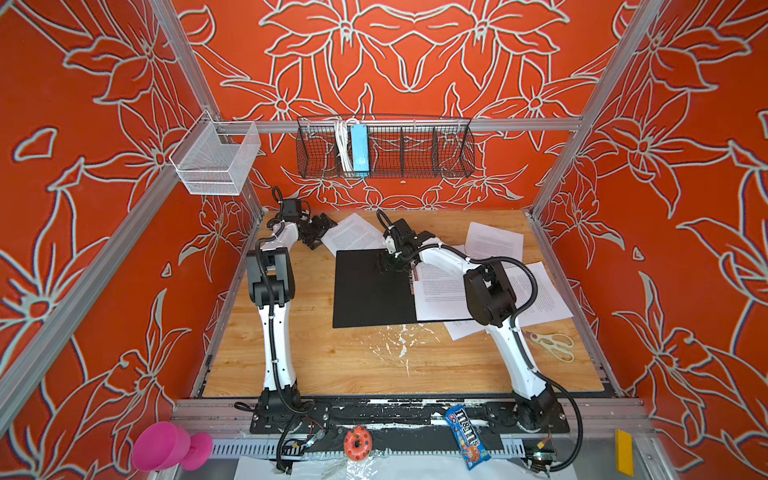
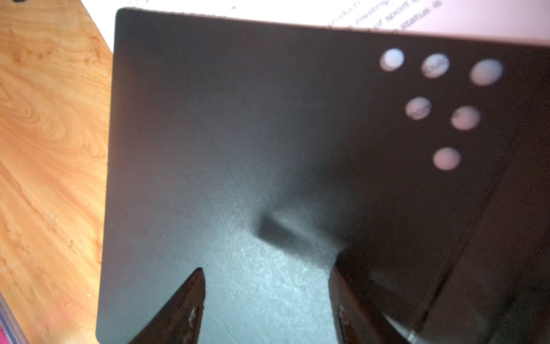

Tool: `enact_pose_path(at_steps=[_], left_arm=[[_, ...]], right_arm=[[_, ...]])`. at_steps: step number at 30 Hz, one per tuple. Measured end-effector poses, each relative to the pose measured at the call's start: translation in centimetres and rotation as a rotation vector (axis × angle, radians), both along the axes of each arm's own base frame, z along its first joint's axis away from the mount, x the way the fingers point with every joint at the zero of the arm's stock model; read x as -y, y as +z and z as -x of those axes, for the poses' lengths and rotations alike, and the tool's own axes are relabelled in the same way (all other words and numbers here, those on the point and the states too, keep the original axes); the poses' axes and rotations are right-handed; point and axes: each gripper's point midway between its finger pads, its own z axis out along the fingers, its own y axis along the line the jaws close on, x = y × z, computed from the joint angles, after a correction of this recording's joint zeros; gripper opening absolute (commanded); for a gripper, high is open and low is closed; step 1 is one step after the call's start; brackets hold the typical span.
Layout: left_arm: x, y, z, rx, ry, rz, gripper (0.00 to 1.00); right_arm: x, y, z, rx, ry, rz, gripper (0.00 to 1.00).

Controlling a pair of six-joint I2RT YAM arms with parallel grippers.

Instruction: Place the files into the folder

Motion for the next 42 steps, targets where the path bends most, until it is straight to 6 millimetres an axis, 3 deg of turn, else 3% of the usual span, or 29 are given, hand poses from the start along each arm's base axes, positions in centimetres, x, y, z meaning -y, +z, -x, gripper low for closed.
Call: enact_pose_path(at_steps=[10,21,29,32,35,39,42], left_arm=[[2.5,-0.4,1.3,0.0,-0.029,0.128,0.81],[2.0,-1.8,1.5,-0.011,0.059,0.155,0.34],[1.3,-2.6,1.3,-0.006,0.098,0.121,0.0],[1.1,-2.9,1.5,0.018,0.094,0.1,0.0],[0.5,-2.1,1.9,0.032,0.1,0.084,0.0],[-1.2,0.9,2.4,0.089,0.119,0.05,0.0],[-2.9,4.7,3.6,0.162,0.139,0.014,0.0]], right_arm=[[-0.6,0.1,0.2,-0.014,0.016,-0.028,0.67],[-1.3,0.4,0.3,-0.05,0.018,-0.118,0.72],[-0.3,1.6,1.2,-0.062,-0.002,-0.142,0.78],[0.4,3.9,1.9,-0.03,-0.005,-0.148,0.84],[1.5,7.6,2.6,0.039,-0.011,-0.156,0.93],[3.2,13.8,3.6,0.161,-0.027,-0.188,0.98],[5.0,17.4,4.4,0.238,-0.055,-0.211,0.98]])
